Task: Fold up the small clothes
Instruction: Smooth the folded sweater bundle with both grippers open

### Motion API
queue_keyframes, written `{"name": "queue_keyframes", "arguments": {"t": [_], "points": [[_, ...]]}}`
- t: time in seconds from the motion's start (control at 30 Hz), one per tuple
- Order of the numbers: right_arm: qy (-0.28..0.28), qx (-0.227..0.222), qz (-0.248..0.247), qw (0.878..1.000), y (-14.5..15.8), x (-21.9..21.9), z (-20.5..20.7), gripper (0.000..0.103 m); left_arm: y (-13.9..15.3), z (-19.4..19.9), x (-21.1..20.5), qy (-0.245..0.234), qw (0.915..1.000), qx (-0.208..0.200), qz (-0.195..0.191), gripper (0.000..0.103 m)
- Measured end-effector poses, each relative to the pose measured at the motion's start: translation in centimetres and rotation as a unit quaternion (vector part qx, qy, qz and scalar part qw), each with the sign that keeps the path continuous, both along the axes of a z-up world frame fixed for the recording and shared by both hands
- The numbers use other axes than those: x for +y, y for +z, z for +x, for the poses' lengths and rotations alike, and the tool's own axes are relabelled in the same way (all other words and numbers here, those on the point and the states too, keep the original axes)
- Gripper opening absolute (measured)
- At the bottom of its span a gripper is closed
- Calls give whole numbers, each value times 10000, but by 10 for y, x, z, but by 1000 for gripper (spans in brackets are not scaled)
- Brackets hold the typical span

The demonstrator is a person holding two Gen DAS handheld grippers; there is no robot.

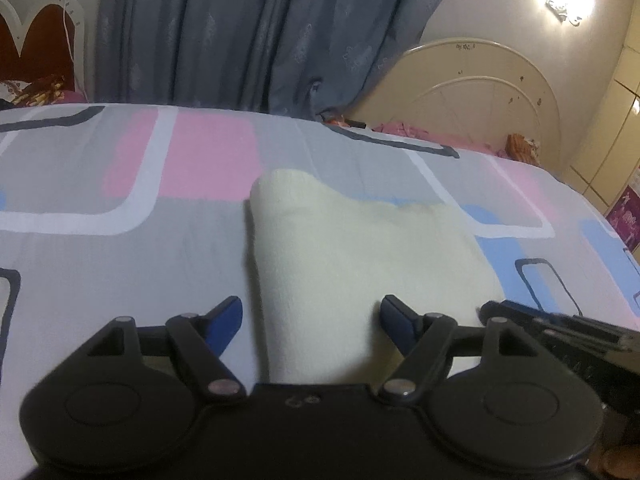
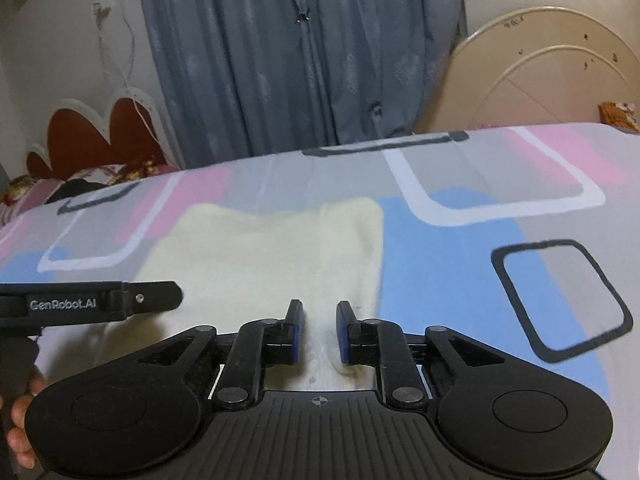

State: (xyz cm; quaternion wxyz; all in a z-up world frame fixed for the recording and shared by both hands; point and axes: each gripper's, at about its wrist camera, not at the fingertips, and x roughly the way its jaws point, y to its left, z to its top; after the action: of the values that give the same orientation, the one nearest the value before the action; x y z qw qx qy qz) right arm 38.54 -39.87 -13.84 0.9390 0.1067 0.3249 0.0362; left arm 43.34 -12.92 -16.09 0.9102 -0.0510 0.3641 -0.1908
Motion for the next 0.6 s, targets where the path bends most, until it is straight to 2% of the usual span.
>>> {"name": "queue_keyframes", "arguments": {"t": [0.17,0.33,0.5,0.57,0.6], "points": [[85,-175,64,9998,16,3,-21,22,6,-19,3,-90,10000,-31,8,75],[57,-163,80,9998,14,8,-53,28,1,-41,3,-248,9996,57,91,75],[-76,142,-143,9998,-6,13,-72,28,-20,-62,4,-366,9984,404,136,77],[-185,333,-297,9988,-15,10,-75,28,-22,-72,7,-351,9987,324,166,77],[-257,327,-173,9990,-14,7,-80,28,-21,-76,8,-341,9987,328,190,77]]}}
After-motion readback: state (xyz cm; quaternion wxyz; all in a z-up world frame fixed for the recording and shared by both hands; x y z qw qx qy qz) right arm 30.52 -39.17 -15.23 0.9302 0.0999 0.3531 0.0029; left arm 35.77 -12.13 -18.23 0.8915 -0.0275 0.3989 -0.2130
